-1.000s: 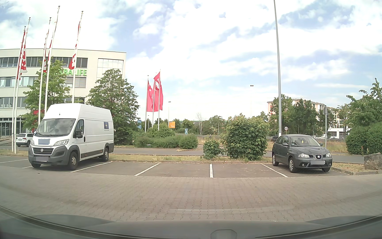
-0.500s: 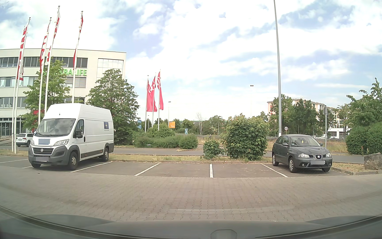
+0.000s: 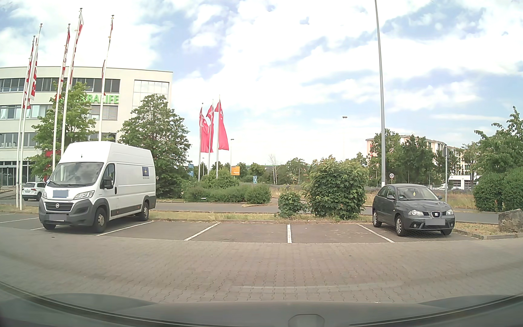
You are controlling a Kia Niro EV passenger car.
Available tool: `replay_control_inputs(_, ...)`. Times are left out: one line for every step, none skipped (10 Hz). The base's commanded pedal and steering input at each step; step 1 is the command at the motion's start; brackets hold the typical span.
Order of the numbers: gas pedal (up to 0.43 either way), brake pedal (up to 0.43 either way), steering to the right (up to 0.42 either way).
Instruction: Follow the waypoints while adhering to traffic rules and regulations
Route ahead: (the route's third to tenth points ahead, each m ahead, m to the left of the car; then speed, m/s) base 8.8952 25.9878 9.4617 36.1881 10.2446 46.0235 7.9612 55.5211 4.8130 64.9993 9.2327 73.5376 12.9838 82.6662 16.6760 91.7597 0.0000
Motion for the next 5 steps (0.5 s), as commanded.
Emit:
replay_control_inputs(0.000, 0.378, 0.008)
replay_control_inputs(0.000, 0.378, 0.009)
replay_control_inputs(0.000, 0.378, 0.009)
replay_control_inputs(0.000, 0.378, 0.009)
replay_control_inputs(0.000, 0.378, 0.009)
